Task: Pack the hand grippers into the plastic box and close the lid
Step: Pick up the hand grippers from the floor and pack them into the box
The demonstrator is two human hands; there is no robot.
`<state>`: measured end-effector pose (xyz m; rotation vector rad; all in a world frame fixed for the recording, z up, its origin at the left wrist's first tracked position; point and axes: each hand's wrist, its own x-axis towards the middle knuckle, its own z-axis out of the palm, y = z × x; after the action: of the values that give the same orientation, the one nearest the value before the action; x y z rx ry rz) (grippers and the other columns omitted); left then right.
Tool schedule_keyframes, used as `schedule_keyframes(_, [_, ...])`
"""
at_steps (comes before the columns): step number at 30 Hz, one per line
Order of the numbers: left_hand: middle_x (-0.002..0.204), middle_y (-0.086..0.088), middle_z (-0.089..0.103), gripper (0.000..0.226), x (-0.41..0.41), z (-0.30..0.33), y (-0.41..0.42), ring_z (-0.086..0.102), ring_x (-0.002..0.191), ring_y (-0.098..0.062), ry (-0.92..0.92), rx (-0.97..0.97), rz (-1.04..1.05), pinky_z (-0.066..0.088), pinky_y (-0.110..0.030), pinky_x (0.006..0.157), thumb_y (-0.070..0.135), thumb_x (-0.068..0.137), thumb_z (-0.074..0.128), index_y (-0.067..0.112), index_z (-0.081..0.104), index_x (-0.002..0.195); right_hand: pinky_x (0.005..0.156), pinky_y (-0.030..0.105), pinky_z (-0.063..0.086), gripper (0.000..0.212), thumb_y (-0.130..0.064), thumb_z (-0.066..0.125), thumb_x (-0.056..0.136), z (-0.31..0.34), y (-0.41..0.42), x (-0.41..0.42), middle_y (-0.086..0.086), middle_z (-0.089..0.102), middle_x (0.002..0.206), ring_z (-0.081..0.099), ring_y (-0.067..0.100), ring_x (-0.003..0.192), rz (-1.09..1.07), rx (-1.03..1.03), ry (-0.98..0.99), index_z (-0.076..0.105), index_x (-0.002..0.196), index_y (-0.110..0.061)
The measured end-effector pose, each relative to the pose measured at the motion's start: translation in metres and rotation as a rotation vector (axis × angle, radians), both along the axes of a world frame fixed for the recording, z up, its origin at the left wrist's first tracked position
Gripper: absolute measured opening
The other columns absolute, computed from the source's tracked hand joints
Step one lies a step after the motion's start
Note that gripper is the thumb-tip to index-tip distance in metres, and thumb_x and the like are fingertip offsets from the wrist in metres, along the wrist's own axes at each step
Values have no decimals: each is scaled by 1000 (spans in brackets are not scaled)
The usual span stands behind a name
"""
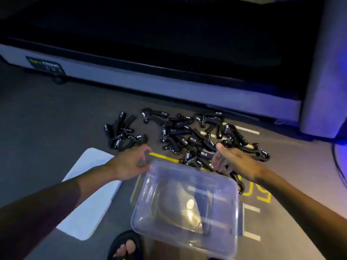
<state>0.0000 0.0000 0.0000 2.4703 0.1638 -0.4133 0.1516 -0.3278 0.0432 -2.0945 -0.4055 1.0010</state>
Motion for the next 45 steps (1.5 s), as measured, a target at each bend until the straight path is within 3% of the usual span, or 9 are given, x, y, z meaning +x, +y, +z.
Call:
schedule_keyframes(5, [99, 9, 60, 68, -24, -17, -19, 57, 86, -11, 96, 20, -82, 42, -17, 76, 41, 89, 72, 29, 40, 147, 65, 29, 46, 74, -70, 26, 91, 10, -6, -23, 6, 73, 78, 63, 15, 70, 12, 43, -131, 71, 86, -11])
schedule_keyframes(10, [111, -5, 61, 71, -66, -17, -35, 55, 88, -15, 242, -9, -109, 41, -13, 72, 27, 91, 73, 22, 36, 151, 63, 28, 49, 70, -61, 21, 98, 31, -21, -62, 0, 72, 77, 63, 8, 67, 41, -31, -154, 72, 88, -13])
schedule_keyframes(17, [86, -13, 60, 55, -96, -25, -40, 51, 65, -18, 302, -107, -52, 43, -25, 61, -3, 87, 69, 11, 45, 135, 63, 28, 48, 66, -62, 23, 98, 49, -41, -88, 2, 72, 85, 62, 10, 68, 91, -118, -222, 70, 91, -15])
schedule_keyframes(21, [99, -17, 69, 73, -98, -24, -49, 60, 72, -17, 351, -63, -168, 48, -22, 65, 9, 91, 69, 10, 26, 150, 54, 19, 45, 55, -47, 26, 106, 38, -60, -89, 4, 70, 89, 61, 10, 67, 116, -159, -252, 67, 96, -12])
schedule_keyframes(24, [107, -6, 71, 84, -88, -17, -47, 65, 93, -20, 307, 36, -157, 51, -31, 90, 30, 94, 68, 14, 15, 157, 52, 13, 42, 40, -36, 37, 106, 16, -74, -83, 4, 67, 85, 57, 5, 58, 153, -185, -272, 65, 95, -11])
schedule_keyframes(28, [100, 3, 68, 89, -64, -20, -43, 64, 97, -20, 242, 126, -139, 50, -33, 90, 48, 92, 66, 22, 12, 159, 62, 25, 43, 20, -25, 62, 93, -14, -73, -50, -4, 64, 74, 55, 13, 68, 312, -353, -480, 58, 73, -28])
schedule_keyframes(34, [103, -3, 64, 68, -34, -55, -43, 62, 108, -31, 134, 240, -56, 46, -33, 77, 47, 96, 58, 41, 23, 154, 68, 29, 44, 19, -36, 60, 96, -76, -36, -16, 3, 67, 84, 60, 19, 78, 329, -326, -468, 67, 93, -19])
schedule_keyframes(39, [91, -1, 67, 27, -17, -84, -42, 65, 96, -34, -37, 211, -92, 52, -38, 77, 30, 94, 45, 38, 45, 120, 53, 19, 45, 39, -37, 53, 101, -115, -14, 9, 1, 66, 68, 56, 10, 59, 236, -305, -229, 68, 74, -13])
schedule_keyframes(45, [70, 10, 63, 26, -13, -95, -40, 66, 80, -27, -163, 219, -105, 48, -34, 63, 33, 93, 46, 43, 43, 118, 85, 38, 51, 26, -33, 62, 88, -160, 9, 39, 17, 68, 111, 64, 37, 105, 255, -684, -502, 69, 105, -14])
